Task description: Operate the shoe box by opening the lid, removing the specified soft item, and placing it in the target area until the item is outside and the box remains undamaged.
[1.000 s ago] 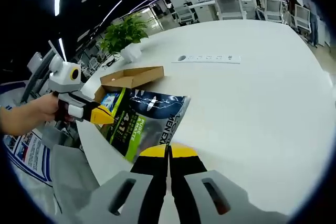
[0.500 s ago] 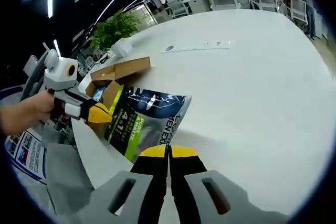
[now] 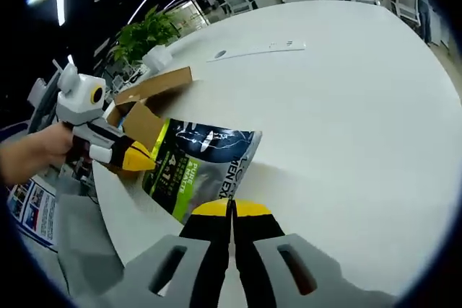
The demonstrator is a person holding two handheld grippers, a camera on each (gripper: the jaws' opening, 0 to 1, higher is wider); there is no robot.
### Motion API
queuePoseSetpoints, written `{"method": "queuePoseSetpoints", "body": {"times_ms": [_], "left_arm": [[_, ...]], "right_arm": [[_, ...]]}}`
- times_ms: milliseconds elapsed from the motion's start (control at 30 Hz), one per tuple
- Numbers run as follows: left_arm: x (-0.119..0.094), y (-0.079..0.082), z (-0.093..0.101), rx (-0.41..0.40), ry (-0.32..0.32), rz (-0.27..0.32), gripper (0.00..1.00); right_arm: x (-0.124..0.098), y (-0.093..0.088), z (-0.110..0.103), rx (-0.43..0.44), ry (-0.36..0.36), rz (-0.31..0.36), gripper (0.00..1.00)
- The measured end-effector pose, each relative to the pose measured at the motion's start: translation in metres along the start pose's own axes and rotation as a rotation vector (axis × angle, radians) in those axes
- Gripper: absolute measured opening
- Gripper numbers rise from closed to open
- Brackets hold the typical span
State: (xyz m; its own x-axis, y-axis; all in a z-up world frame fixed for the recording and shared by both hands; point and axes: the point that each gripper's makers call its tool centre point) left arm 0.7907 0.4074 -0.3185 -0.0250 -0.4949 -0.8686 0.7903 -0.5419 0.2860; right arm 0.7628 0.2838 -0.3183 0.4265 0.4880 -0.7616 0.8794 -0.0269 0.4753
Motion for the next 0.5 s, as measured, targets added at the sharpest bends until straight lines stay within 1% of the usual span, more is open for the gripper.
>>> {"method": "queuePoseSetpoints", "body": {"times_ms": [100, 333, 500], "left_arm": [[0.003, -0.002, -0.001, 0.005, 0.005, -0.013, 0.0], [0.011, -0.003, -0.004, 0.0, 0.009, -0.029, 0.0], [0.017, -0.005, -0.006, 0.002, 0.011, -0.046, 0.0]], "right_arm": [[0.004, -0.003, 0.005, 0.006, 0.003, -0.006, 0.0], [0.005, -0.006, 0.004, 0.014, 0.001, -0.015, 0.0], [0.009, -0.008, 0.008, 0.018, -0.001, -0.022, 0.0]]}}
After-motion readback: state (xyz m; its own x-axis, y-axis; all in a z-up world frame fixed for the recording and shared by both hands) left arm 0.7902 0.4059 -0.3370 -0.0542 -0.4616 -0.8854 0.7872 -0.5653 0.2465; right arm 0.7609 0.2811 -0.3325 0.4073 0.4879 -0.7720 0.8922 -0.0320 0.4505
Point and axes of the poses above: the point that each gripper's makers call its tool centre point, and the gripper's own axes: x roughly forward along the fingers, z roughly to its right, y roughly out of its top, and after that the axes turned 6 degrees about -z, right-handed
